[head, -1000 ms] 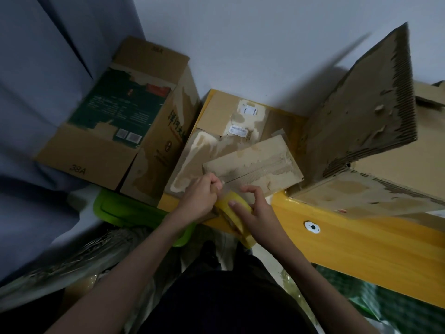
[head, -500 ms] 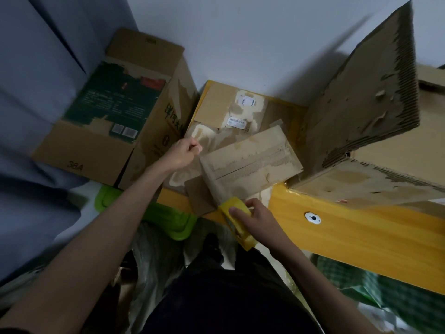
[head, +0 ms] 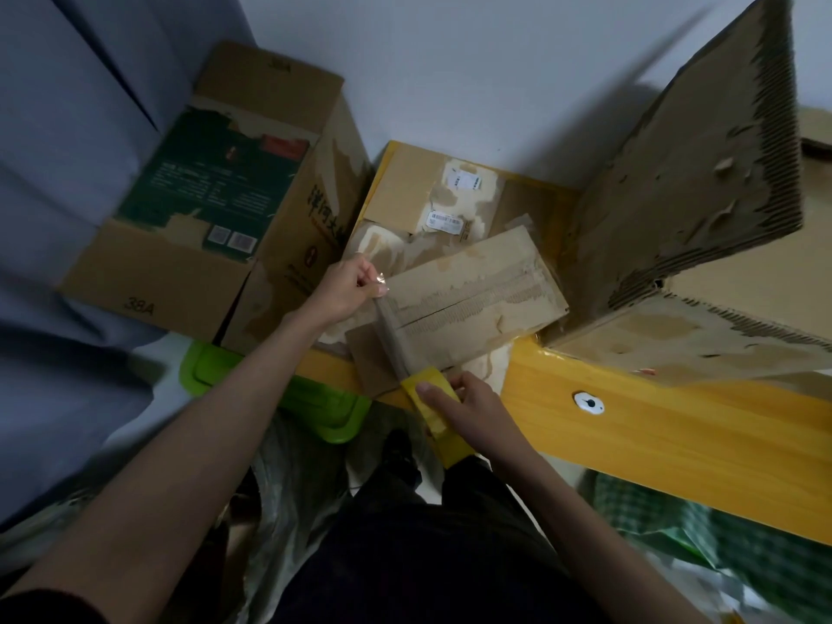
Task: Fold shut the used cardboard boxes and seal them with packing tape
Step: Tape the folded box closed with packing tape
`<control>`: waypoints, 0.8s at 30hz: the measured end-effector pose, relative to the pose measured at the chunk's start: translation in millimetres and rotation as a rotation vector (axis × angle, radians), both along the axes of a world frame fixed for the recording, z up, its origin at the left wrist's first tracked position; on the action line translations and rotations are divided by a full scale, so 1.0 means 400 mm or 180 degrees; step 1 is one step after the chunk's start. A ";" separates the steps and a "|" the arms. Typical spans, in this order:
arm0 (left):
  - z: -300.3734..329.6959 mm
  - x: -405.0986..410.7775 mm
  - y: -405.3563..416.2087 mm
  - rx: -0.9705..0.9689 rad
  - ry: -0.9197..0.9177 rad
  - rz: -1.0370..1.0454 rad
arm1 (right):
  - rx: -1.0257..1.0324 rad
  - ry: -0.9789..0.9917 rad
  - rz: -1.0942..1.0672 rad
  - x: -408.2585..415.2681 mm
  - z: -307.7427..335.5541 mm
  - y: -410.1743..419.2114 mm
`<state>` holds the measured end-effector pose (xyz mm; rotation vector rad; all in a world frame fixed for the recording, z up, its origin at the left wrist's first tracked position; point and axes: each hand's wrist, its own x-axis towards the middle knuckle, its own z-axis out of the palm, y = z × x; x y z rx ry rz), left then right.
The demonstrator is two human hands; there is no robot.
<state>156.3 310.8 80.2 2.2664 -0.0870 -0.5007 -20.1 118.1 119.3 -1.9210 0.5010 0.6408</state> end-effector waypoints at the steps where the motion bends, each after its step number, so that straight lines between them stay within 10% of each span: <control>1: -0.004 0.001 0.000 -0.0009 -0.0027 0.0008 | 0.0022 0.0040 -0.0012 0.001 -0.003 0.000; 24: -0.042 0.032 -0.011 0.0231 -0.0104 0.0097 | 0.0814 0.0165 -0.0227 0.047 0.033 -0.004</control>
